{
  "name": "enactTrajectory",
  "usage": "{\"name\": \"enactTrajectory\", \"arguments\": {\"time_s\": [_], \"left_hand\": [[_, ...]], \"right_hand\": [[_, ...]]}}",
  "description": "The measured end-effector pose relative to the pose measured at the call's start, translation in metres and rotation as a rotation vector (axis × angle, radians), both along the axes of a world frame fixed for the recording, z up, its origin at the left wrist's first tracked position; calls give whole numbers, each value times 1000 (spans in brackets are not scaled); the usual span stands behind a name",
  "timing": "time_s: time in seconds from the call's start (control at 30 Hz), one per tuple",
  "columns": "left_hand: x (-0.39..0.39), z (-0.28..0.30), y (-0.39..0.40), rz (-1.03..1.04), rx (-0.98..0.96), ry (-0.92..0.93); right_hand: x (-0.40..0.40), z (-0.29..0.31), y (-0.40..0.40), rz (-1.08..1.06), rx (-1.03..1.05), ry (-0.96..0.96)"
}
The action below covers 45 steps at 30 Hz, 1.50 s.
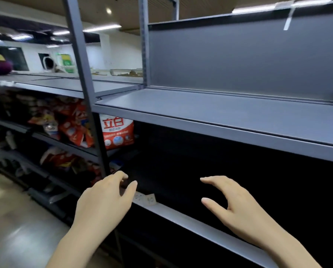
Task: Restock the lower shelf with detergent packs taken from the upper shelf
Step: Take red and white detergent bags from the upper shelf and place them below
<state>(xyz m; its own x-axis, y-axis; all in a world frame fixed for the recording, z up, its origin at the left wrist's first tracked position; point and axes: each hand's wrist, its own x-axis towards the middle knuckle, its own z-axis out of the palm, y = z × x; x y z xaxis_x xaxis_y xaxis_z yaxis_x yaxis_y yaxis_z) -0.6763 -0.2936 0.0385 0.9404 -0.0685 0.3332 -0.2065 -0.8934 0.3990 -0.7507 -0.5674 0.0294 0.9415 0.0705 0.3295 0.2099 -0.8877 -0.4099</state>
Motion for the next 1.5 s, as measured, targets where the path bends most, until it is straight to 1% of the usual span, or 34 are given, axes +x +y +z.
{"name": "enactTrajectory", "arguments": {"time_s": [0.17,0.37,0.53,0.7,0.93,1.1,1.23,1.4,1.5], "left_hand": [[9,-28,53,122,-54,86],[29,-55,103,231,-106,142],[68,-64,130,308,-42,153],[123,-62,150,313,12,189],[181,-56,186,398,66,126],[211,-57,220,442,45,140],[246,-60,257,438,2,147],[305,-68,308,370,-7,140],[343,-67,345,302,-20,154]], "right_hand": [[34,-23,34,92,-53,102],[93,-35,82,194,-20,145],[155,-40,126,310,-11,159],[219,-40,163,385,-46,186],[293,-35,212,489,-77,215],[330,-36,249,498,-73,195],[357,-41,279,467,-87,189],[391,-49,323,399,-97,189],[415,-49,354,316,-90,181]]}}
